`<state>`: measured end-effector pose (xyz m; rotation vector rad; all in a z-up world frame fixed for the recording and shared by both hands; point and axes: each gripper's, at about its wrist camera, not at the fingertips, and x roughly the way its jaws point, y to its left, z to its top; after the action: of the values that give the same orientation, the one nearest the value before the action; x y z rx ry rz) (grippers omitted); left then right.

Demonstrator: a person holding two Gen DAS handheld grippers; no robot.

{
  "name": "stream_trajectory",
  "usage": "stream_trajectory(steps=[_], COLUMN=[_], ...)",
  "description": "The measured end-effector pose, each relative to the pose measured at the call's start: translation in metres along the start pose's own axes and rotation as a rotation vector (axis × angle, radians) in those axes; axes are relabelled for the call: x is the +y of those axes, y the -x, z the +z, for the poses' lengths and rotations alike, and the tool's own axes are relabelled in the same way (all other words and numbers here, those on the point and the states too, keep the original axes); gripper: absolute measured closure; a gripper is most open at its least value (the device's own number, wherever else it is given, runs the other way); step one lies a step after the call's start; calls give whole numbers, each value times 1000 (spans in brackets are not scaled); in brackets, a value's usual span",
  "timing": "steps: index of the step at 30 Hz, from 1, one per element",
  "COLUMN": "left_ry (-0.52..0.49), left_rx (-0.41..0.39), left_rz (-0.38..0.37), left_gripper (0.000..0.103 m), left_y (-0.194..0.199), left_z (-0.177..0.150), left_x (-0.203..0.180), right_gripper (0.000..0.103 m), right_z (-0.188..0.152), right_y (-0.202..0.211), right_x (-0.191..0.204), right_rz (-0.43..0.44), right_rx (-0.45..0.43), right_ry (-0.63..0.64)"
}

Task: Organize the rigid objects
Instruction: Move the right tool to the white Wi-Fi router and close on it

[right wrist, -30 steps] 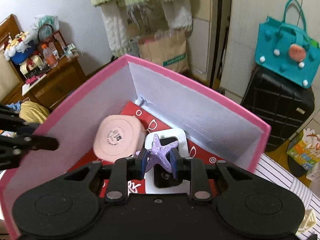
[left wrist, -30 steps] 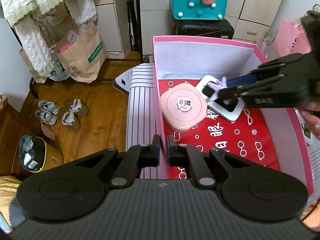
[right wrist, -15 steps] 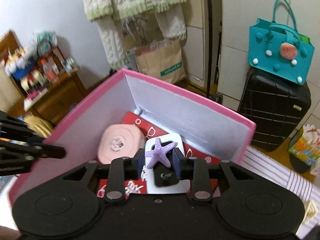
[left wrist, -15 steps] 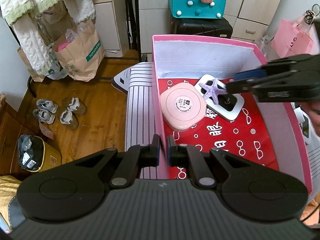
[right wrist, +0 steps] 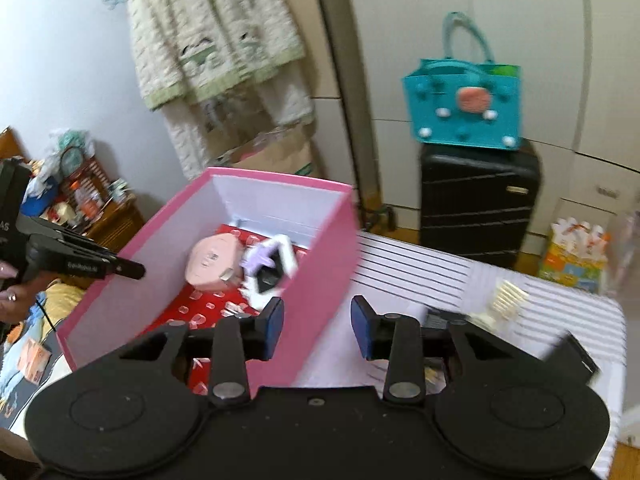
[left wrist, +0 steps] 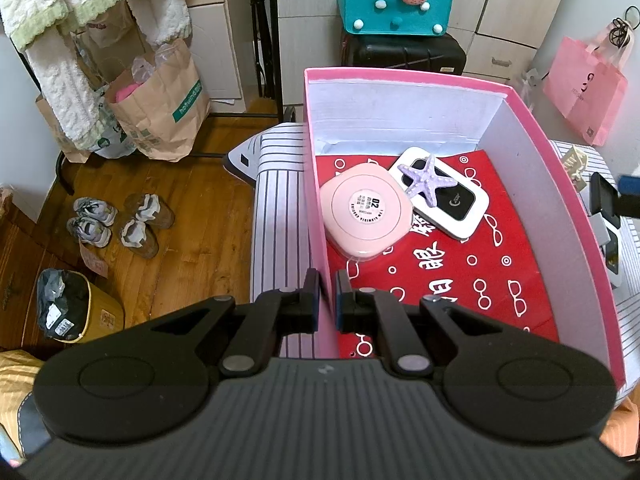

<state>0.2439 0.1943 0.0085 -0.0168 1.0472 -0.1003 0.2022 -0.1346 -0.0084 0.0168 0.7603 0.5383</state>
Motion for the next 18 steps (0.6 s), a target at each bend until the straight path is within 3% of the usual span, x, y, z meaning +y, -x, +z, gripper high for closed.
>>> stream_trajectory(steps=[7, 13, 18], left_ry=[-14, 4, 28], left_rx=[31, 49, 44], left_rz=[11, 4, 1], left_gripper=[96, 96, 96], left_y=[-1, -5, -8], left_z=[6, 10, 11], left_x=[-1, 2, 4], right_gripper=[55, 48, 46], right_z=[-43, -82, -107], right_y=[31, 34, 20], right_x=[-48, -87, -110], right_rz=[-136, -275, -271], right_rx=[-18, 5, 19], right_ry=[-138, -241, -339])
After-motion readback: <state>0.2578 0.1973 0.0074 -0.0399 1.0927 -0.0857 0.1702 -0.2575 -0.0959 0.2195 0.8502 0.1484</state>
